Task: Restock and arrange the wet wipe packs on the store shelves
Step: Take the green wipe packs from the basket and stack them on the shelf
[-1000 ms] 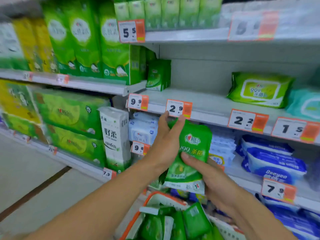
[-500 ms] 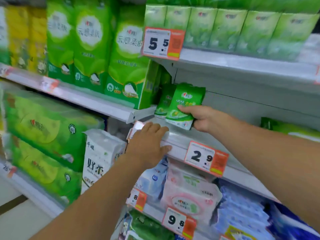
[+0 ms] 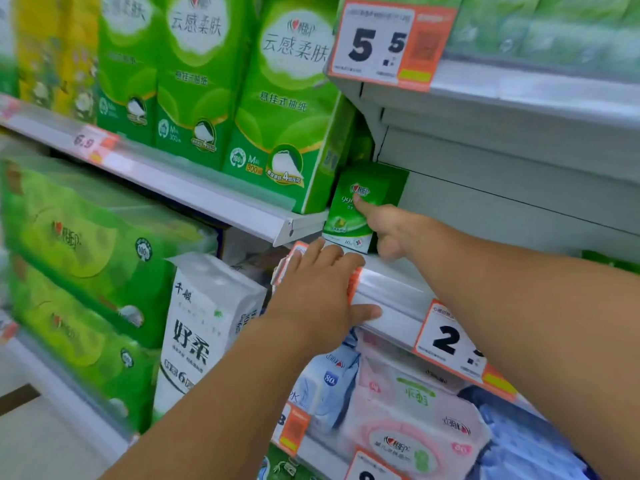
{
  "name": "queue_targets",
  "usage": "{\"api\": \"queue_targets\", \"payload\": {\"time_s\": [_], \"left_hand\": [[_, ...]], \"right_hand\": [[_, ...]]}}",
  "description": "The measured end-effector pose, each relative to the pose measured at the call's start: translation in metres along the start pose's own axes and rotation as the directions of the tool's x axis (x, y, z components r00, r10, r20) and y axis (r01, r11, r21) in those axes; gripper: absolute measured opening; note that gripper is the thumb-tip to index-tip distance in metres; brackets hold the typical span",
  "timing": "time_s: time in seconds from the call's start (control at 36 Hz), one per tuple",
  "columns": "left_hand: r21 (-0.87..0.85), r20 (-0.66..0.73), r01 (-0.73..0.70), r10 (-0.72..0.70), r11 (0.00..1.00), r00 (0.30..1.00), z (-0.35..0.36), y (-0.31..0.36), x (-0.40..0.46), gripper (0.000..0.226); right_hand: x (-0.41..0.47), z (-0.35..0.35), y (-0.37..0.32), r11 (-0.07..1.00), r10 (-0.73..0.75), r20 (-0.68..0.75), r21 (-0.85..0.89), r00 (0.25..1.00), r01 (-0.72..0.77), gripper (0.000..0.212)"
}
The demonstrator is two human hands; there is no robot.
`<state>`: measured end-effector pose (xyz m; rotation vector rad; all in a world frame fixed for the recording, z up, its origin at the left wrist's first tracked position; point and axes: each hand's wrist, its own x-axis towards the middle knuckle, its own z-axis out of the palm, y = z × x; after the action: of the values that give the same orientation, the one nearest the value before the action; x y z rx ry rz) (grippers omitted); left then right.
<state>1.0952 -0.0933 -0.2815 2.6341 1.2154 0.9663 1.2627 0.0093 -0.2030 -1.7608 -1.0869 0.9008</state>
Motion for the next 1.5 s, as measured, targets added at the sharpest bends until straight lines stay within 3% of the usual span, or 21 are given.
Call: {"api": "queue_targets", "payload": {"time_s": [0.08, 0.17, 0.39, 0.47, 0.53, 0.58, 0.64, 0.67, 0.69, 0.75, 0.81, 0.83, 0.92, 0.97, 1.03, 1.08, 1.14, 1.22, 1.31, 1.39, 1.5], "left_hand": [[-0.002, 0.015, 0.005, -0.005, 1.000, 1.000, -0.003, 0.001, 0.000, 0.071], [-0.007, 0.032, 0.017, -0.017, 1.000, 0.999, -0.004, 0.003, 0.000, 0.072], [-0.025, 0.046, 0.034, -0.033, 0.999, 0.998, 0.001, 0.008, -0.004, 0.081], [-0.069, -0.067, -0.007, 0.003, 0.998, 0.998, 0.002, 0.009, -0.007, 0.079], [-0.063, -0.259, -0.091, 0.072, 0.994, 0.963, 0.002, 0.016, -0.017, 0.055], [-0.056, -0.382, -0.184, 0.149, 0.981, 0.912, 0.005, 0.031, -0.037, 0.023], [-0.123, -0.309, -0.212, 0.165, 0.970, 0.937, 0.018, 0.049, -0.067, 0.017], [-0.178, -0.189, -0.189, 0.155, 0.966, 0.970, 0.028, 0.058, -0.086, 0.021], [-0.226, -0.023, -0.156, 0.155, 0.962, 0.988, 0.042, 0.065, -0.108, 0.023], [-0.242, 0.363, -0.112, 0.196, 0.964, 0.911, 0.071, 0.078, -0.158, 0.025], [-0.164, 0.683, -0.125, 0.204, 0.978, 0.701, 0.095, 0.089, -0.207, 0.026], [-0.136, 0.779, -0.140, 0.193, 0.981, 0.597, 0.103, 0.095, -0.231, 0.030], [-0.073, 0.911, -0.164, 0.133, 0.984, 0.390, 0.107, 0.110, -0.281, 0.052], [-0.022, 0.971, -0.186, 0.066, 0.982, 0.232, 0.099, 0.120, -0.303, 0.072], [-0.004, 0.992, -0.215, 0.030, 0.977, 0.121, 0.088, 0.128, -0.325, 0.091], [0.002, 0.993, -0.273, 0.030, 0.962, 0.110, 0.081, 0.131, -0.348, 0.098], [0.034, 0.993, -0.405, 0.016, 0.914, 0.117, 0.079, 0.134, -0.371, 0.099], [0.115, 0.989, -0.540, -0.045, 0.834, 0.141, 0.085, 0.147, -0.397, 0.095], [0.165, 0.970, -0.497, -0.050, 0.852, 0.237, 0.091, 0.163, -0.406, 0.078], [0.135, 0.957, -0.442, -0.001, 0.887, 0.290, 0.097, 0.160, -0.403, 0.067], [0.038, 0.955, -0.324, 0.061, 0.945, 0.289, 0.101, 0.150, -0.391, 0.057]], "right_hand": [[0.043, -0.021, 0.010, 0.995, 0.044, 0.057, 0.085, 0.997, -0.049, 0.142], [-0.003, -0.017, 0.001, 0.992, 0.041, 0.062, 0.114, 0.997, -0.048, 0.124], [-0.026, -0.025, 0.003, 0.998, -0.041, 0.053, 0.054, 0.998, 0.039, 0.130], [-0.068, -0.024, 0.008, 0.979, -0.200, -0.030, -0.037, 0.979, 0.199, 0.097], [-0.110, -0.030, 0.015, 0.903, -0.407, -0.181, -0.228, 0.895, 0.364, 0.070], [-0.168, -0.040, 0.039, 0.744, -0.666, -0.334, -0.363, 0.667, 0.561, 0.043], [-0.235, -0.044, 0.085, 0.578, -0.800, -0.410, -0.330, 0.438, 0.747, 0.012], [-0.267, -0.044, 0.117, 0.533, -0.823, -0.416, -0.328, 0.387, 0.780, 0.008], [-0.297, -0.043, 0.150, 0.538, -0.827, -0.390, -0.338, 0.405, 0.772, 0.012], [-0.338, -0.043, 0.226, 0.616, -0.782, -0.203, -0.403, 0.590, 0.677, 0.016], [-0.359, -0.045, 0.299, 0.699, -0.517, 0.088, -0.531, 0.851, 0.479, 0.019], [-0.368, -0.048, 0.333, 0.706, -0.316, 0.216, -0.597, 0.924, 0.381, 0.023], [-0.396, -0.057, 0.399, 0.597, 0.193, 0.401, -0.773, 0.895, 0.217, 0.051], [-0.420, -0.056, 0.417, 0.529, 0.342, 0.419, -0.826, 0.841, 0.196, 0.073], [-0.443, -0.052, 0.423, 0.605, 0.476, 0.446, -0.792, 0.758, 0.086, 0.077], [-0.464, -0.049, 0.424, 0.681, 0.609, 0.494, -0.727, 0.620, -0.090, 0.089], [-0.479, -0.048, 0.432, 0.660, 0.623, 0.514, -0.750, 0.590, -0.042, 0.108], [-0.492, -0.042, 0.440, 0.641, 0.533, 0.455, -0.767, 0.713, 0.011, 0.102], [-0.502, -0.030, 0.431, 0.659, 0.455, 0.388, -0.752, 0.801, -0.010, 0.079], [-0.510, -0.002, 0.429, 0.440, 0.223, 0.291, -0.882, 0.930, 0.170, 0.077], [-0.508, 0.041, 0.434, 0.231, 0.094, 0.280, -0.940, 0.955, 0.253, 0.049]]}}
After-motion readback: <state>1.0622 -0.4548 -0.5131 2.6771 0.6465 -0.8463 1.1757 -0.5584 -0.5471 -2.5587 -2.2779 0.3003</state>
